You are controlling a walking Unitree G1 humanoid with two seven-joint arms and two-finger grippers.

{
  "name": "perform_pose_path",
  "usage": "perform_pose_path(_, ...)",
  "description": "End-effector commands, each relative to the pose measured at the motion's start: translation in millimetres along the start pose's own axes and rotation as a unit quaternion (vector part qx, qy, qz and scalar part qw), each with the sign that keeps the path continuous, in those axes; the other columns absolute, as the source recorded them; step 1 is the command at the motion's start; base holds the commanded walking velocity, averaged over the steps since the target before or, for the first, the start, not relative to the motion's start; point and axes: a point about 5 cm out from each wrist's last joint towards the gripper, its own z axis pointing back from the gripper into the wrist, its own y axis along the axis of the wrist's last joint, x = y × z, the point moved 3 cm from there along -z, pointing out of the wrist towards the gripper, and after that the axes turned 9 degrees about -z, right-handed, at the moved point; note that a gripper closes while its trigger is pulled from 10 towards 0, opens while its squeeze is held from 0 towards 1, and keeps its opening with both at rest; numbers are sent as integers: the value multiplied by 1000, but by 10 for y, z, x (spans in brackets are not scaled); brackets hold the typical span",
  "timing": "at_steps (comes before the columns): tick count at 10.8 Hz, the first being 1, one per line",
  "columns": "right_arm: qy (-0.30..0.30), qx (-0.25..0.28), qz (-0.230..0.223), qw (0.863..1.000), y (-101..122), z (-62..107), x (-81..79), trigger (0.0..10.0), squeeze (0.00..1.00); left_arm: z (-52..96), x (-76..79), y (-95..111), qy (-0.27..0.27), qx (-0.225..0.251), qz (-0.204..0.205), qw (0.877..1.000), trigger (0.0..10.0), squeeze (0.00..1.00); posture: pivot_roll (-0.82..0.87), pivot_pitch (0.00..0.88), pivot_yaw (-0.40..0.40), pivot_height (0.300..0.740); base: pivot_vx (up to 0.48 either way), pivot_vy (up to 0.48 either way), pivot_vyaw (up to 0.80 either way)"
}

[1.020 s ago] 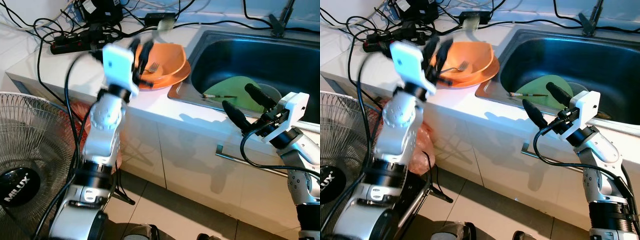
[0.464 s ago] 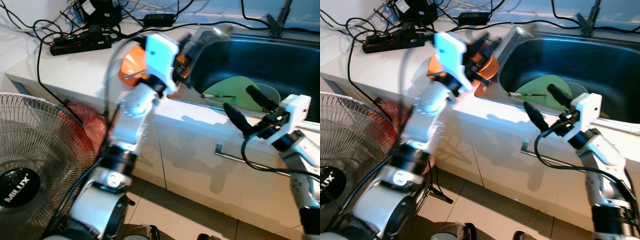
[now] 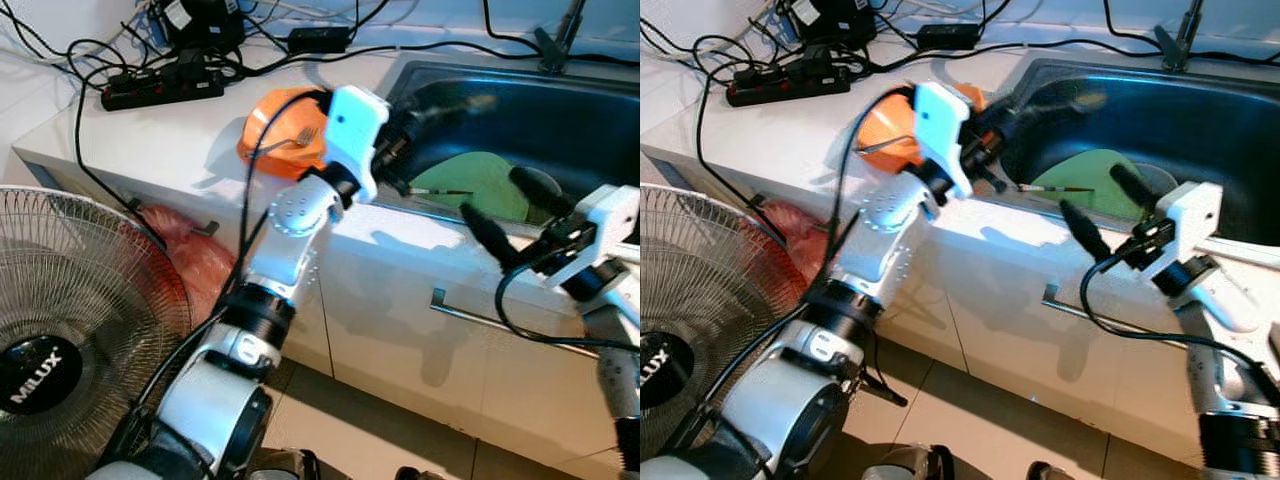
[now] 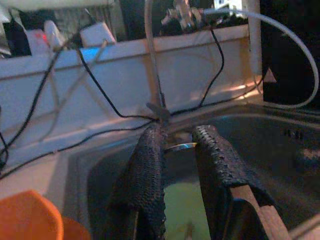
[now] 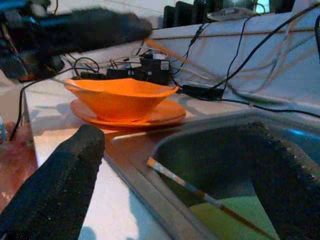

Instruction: Kitchen organization

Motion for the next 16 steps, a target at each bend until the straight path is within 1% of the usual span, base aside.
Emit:
perform_pose_path(1,3,2,8,1000,69,12,8,10000,0,-44,-21,53,-1,7,-10,1000,10000,0,-29,138,138,740,0,0,0)
perform_pose_path(3,11,-6,22,1000,135,41,38,10000,0,-111,-9,20,4,-1,1,1000,10000,0,-45,136,139,740,0,0,0)
perform_pose_path(4,10,-9,27,1000,157,68,61,10000,0,-126,-24,-45,9,-17,5,1000,10000,0,-53,135,140,740,0,0,0)
perform_pose_path(6,11,-13,28,999,167,100,62,10000,0,-126,-25,-153,11,-45,8,999,10000,0,-61,132,143,740,0,0,0)
perform_pose_path(7,15,-18,28,999,160,117,47,10000,0,-118,-30,-226,19,-65,8,998,10000,0,-67,129,145,740,0,0,0)
perform_pose_path(9,17,-20,29,999,172,143,45,10000,0,-103,-56,-310,41,-86,16,995,10000,0,-75,126,147,740,0,0,0)
perform_pose_path(11,21,-23,29,999,191,160,28,10000,0,-84,-13,-430,51,-116,28,992,10000,0,-86,124,146,740,0,0,0)
perform_pose_path(14,26,-24,28,999,211,168,15,10000,0,-119,-8,-454,71,-132,41,988,10000,0,-91,133,143,740,0,0,0)
perform_pose_path(15,27,-24,28,999,214,169,9,10000,0,-124,-23,-451,79,-134,43,987,10000,463,-91,133,143,740,0,0,0)
perform_pose_path(16,28,-25,26,999,219,174,6,10000,0,-134,-50,-440,91,-135,45,986,10000,1000,-89,142,143,740,0,0,0)
